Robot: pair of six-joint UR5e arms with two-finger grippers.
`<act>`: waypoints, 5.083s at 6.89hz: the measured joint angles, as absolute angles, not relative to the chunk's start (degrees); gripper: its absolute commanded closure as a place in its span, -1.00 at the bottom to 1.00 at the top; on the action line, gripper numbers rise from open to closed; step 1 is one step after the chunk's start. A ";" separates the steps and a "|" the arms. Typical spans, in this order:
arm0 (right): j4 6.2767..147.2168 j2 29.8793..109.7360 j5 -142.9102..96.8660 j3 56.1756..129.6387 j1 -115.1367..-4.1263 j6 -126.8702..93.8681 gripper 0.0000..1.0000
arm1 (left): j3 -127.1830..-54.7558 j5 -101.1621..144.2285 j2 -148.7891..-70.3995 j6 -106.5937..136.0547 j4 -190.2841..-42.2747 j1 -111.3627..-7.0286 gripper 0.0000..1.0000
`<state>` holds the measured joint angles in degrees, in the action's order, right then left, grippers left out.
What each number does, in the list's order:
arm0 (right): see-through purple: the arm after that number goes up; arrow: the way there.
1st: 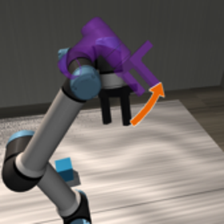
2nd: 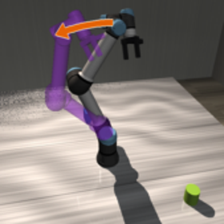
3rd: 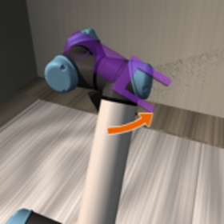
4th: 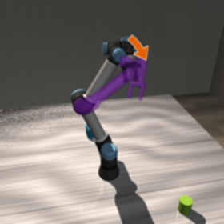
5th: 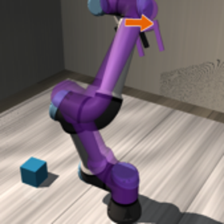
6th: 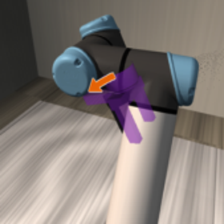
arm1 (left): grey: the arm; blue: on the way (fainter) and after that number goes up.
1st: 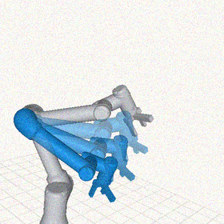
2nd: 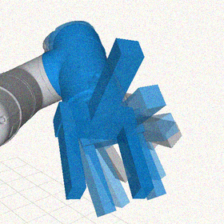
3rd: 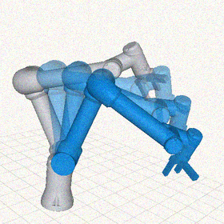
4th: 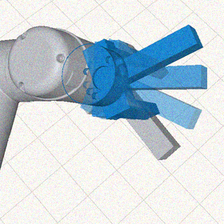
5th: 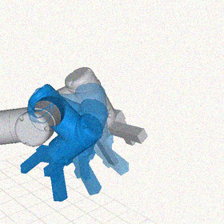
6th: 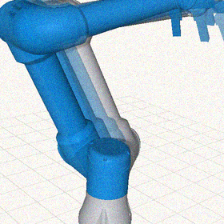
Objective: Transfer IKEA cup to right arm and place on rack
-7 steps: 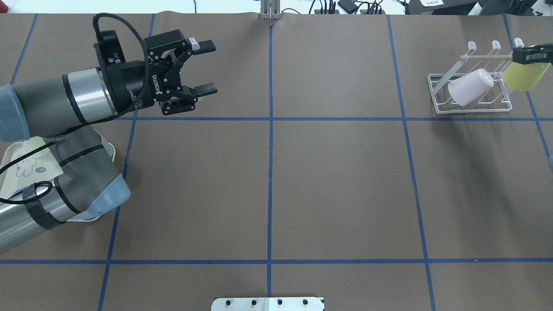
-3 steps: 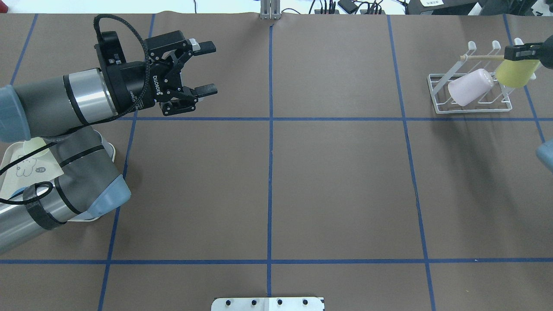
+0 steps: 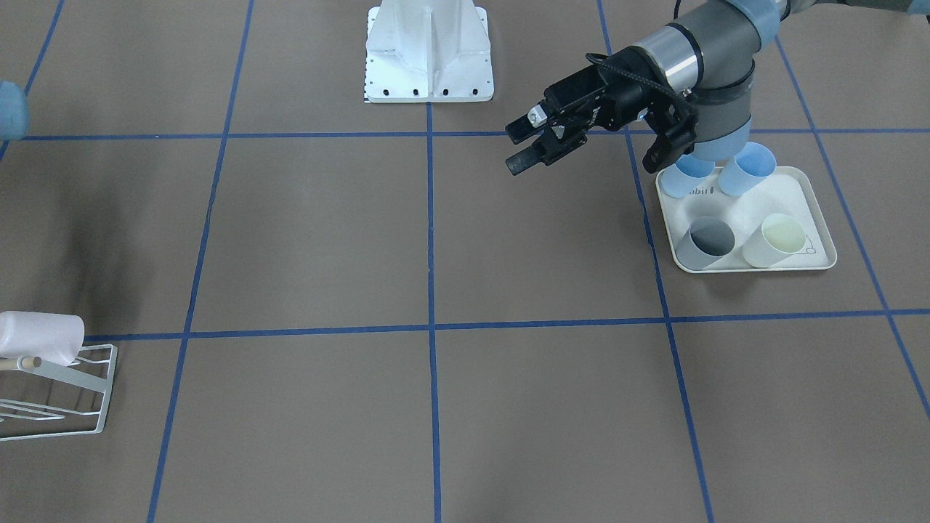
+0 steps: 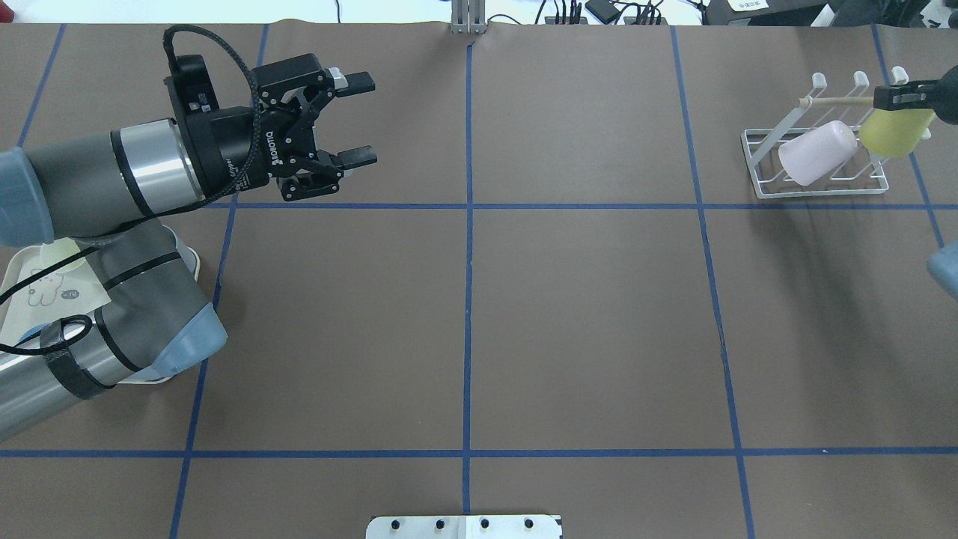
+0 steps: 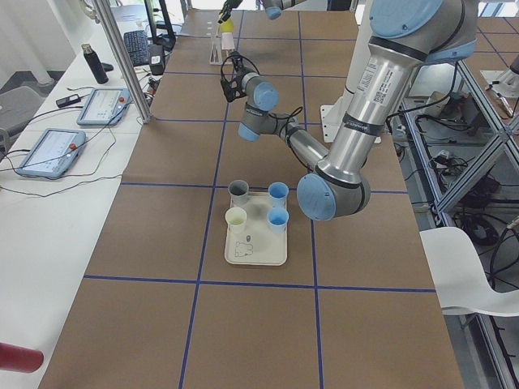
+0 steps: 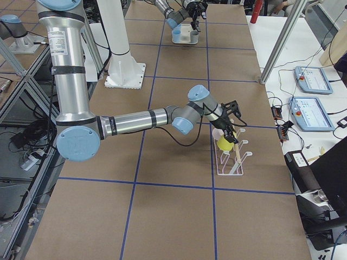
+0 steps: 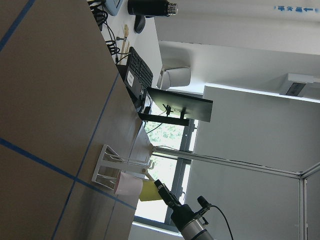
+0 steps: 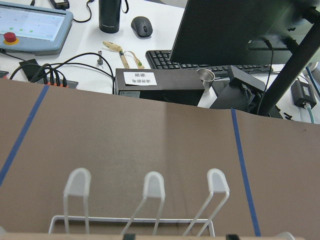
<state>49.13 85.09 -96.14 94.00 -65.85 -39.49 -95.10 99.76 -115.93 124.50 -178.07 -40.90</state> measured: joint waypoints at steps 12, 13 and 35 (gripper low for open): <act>45.90 84.64 -101.70 104.54 -57.56 -60.06 -1.00 | -98.33 115.15 -91.37 71.73 -174.29 -57.50 -1.00; 45.83 85.67 -101.60 107.07 -54.94 -62.78 -1.00 | -98.38 116.26 -87.13 58.21 -170.28 -62.10 -1.00; 45.62 86.44 -88.18 109.59 -39.57 -68.73 -1.00 | -93.68 126.36 -83.59 37.80 -137.43 -66.77 1.00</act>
